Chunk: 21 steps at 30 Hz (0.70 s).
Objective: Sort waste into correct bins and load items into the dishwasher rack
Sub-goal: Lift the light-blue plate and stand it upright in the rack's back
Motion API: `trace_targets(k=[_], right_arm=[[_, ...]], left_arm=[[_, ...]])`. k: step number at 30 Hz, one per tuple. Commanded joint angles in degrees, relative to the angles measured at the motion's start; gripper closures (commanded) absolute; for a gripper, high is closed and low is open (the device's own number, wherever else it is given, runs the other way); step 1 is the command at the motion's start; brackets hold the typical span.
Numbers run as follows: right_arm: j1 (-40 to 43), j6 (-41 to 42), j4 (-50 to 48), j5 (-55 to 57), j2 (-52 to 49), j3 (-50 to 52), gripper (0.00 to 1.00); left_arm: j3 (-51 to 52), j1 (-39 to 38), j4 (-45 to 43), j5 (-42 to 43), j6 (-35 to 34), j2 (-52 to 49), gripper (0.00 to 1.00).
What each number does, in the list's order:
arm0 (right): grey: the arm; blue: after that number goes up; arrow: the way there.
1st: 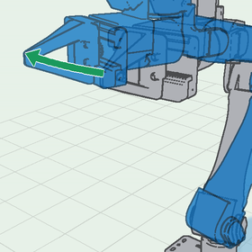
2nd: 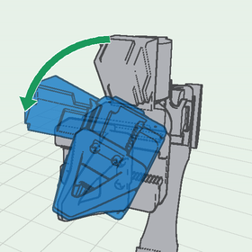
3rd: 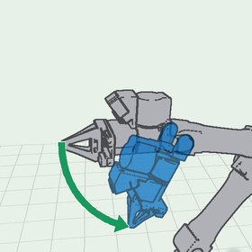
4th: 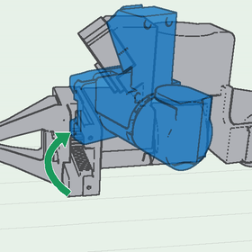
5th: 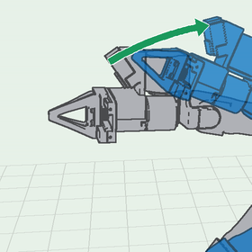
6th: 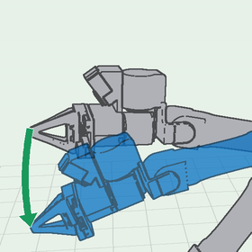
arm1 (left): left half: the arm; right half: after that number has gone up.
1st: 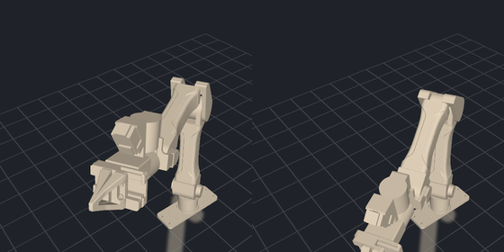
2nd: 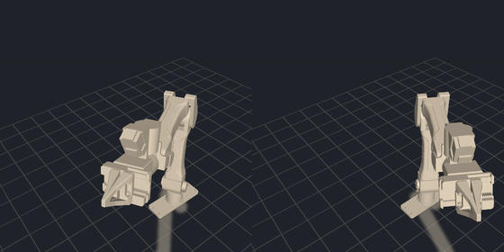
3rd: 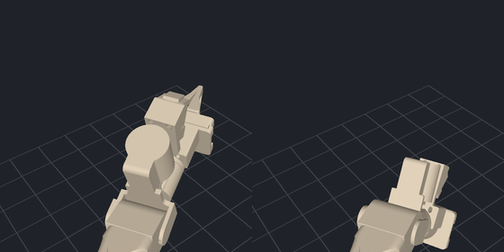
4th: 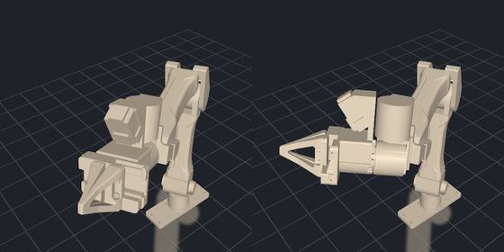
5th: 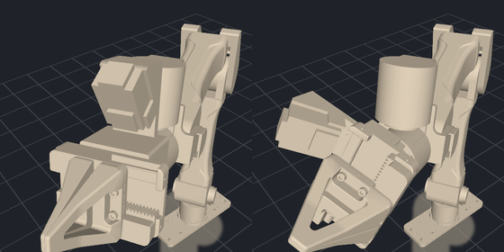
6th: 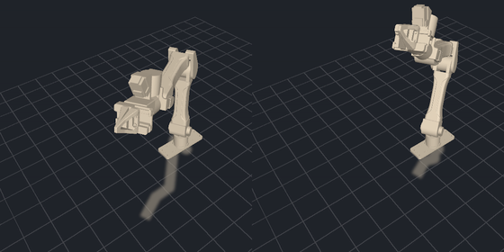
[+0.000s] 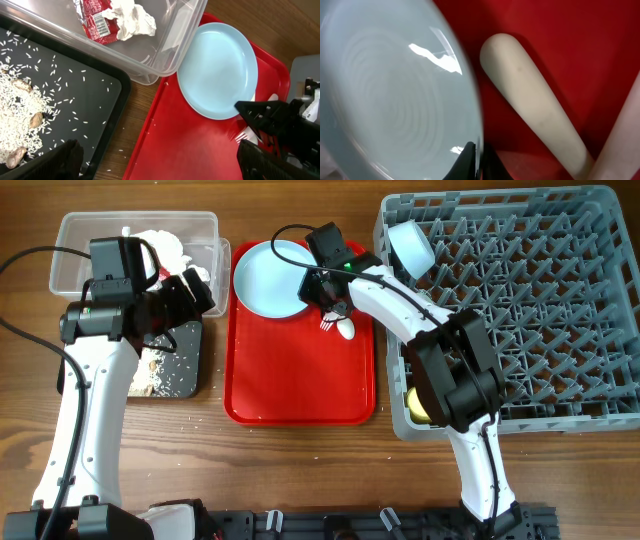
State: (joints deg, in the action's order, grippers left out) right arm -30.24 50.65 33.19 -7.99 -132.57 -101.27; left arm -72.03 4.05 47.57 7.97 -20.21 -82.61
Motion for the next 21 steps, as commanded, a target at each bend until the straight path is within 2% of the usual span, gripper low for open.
trace_targets(k=[1,8,10,14,18,21], right_arm=[[0.2,-0.6,0.9,-1.7,-1.3,0.5,0.96],[4.5,-11.5,3.3,-3.9,3.4,0.3,0.96],[6.1,-19.1,4.0,-3.9,8.5,0.3,0.96],[7.4,-26.9,4.1,-0.4,20.2,0.3,0.96],[7.5,-32.7,4.0,9.3,33.0,0.3,0.96],[7.5,-35.3,5.3,25.0,39.1,0.4,0.96]], left_arm=[[-0.7,0.3,-0.2,0.3,0.5,-0.2,0.0],[-0.7,0.3,-0.1,0.3,0.5,-0.2,0.0],[-0.7,0.3,-0.2,0.3,0.5,-0.2,0.0],[-0.7,0.3,-0.1,0.3,0.5,-0.2,0.0],[-0.7,0.3,-0.1,0.3,0.5,-0.2,0.0],[-0.7,0.3,-0.1,0.3,0.5,-0.2,0.0]])
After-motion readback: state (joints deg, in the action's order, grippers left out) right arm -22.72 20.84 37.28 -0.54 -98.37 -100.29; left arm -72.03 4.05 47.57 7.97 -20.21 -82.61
